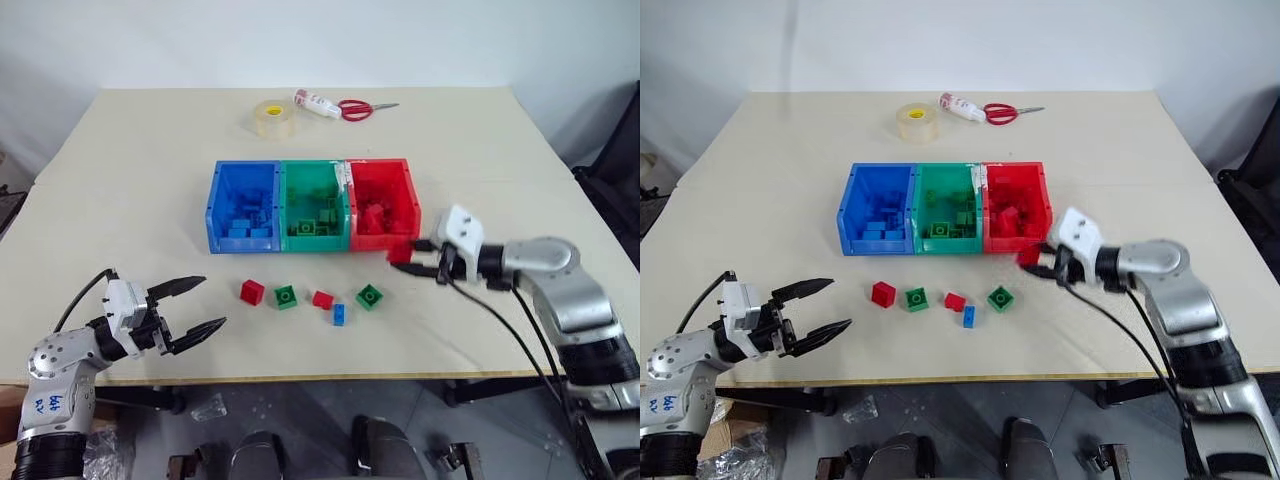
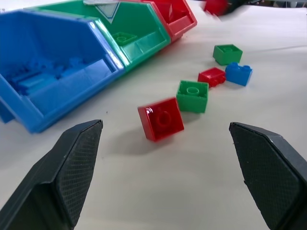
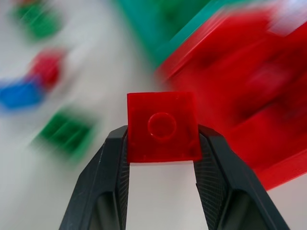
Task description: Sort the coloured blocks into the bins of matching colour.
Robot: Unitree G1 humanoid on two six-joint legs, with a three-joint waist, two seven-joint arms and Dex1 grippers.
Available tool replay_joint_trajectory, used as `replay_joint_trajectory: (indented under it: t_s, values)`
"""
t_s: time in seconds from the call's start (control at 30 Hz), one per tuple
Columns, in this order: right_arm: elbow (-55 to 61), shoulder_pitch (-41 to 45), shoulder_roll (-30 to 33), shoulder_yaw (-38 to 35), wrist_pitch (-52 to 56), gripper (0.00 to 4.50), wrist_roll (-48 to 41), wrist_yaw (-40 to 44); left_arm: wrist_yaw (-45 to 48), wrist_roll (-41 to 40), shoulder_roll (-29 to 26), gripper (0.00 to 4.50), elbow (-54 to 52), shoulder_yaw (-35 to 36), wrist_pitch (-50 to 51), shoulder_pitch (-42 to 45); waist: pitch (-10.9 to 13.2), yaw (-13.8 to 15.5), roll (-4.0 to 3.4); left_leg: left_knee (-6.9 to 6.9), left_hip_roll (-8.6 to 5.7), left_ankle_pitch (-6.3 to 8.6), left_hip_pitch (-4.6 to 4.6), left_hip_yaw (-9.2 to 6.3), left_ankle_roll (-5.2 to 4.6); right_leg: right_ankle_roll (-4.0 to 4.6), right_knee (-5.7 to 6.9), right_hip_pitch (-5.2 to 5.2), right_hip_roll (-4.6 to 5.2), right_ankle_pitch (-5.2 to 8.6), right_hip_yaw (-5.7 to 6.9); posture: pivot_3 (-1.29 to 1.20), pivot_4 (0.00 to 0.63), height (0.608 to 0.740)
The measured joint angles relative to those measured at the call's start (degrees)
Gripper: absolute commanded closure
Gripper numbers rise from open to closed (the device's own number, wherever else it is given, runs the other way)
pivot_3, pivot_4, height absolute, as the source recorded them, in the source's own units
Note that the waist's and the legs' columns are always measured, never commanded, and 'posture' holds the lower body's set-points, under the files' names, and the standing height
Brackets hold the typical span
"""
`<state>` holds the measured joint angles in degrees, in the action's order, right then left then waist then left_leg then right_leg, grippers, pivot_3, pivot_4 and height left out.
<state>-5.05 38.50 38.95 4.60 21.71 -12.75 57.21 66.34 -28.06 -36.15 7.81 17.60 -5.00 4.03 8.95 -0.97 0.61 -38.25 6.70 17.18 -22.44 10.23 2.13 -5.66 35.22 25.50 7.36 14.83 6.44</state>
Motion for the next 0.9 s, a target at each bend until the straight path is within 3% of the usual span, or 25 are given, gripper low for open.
replay_joint_trajectory:
  t_s: [0.1, 0.23, 0.4, 0.67, 0.9]
  values:
    - [-10.13, 8.35, -3.38, -0.10, -4.13, 3.04, 2.14, -2.92, 0.16, 0.02, 0.08, 0.00, 1.45, -0.43, -0.08, 1.01, 0.01, -0.52, -0.02, 0.02, -0.01, 0.00, -0.01, 0.04, 0.00, 0.00, 0.12, 0.01, 0.00, 0.00, 0.00, 0.00, 0.150, 0.740]
    - [-26.71, 17.89, -7.71, 0.74, -11.69, 1.74, 6.80, -6.88, 1.20, 0.03, 0.21, 0.00, 2.25, -0.98, -0.65, 2.38, 0.02, -0.94, -0.02, 0.09, 0.00, -0.01, -0.01, 0.10, 0.03, 0.00, 0.13, 0.06, 0.00, 0.00, 0.01, 0.00, 0.150, 0.740]
    - [-36.42, 19.98, -10.64, 1.73, -17.15, 0.03, 9.65, -7.82, 2.36, 0.01, 0.21, 0.00, 2.37, -1.00, -1.46, 2.55, 0.03, -0.97, -0.05, 0.10, -0.01, -0.01, -0.02, 0.15, 0.04, -0.01, 0.11, 0.06, 0.01, 0.00, 0.01, 0.00, 0.150, 0.740]
    - [-33.00, 17.55, -9.33, 1.65, -18.61, 0.03, 9.89, -4.81, 6.49, -0.16, 0.14, 0.00, 4.39, -0.99, -2.51, 2.84, 0.05, -0.97, -0.08, 0.09, 0.02, -0.01, 0.00, 0.15, 0.04, -0.01, 0.13, 0.07, 0.00, 0.00, 0.01, 0.00, 0.150, 0.740]
    - [-11.76, 2.24, -1.07, 0.88, -11.08, 0.03, 4.47, 5.58, 10.18, -0.64, 0.13, 0.00, 7.70, -1.77, -6.63, 5.40, 0.05, -0.58, -0.08, 0.07, 0.00, 0.02, -0.01, 0.14, 0.04, -0.02, 0.09, 0.05, 0.02, -0.01, 0.01, 0.00, 0.150, 0.740]
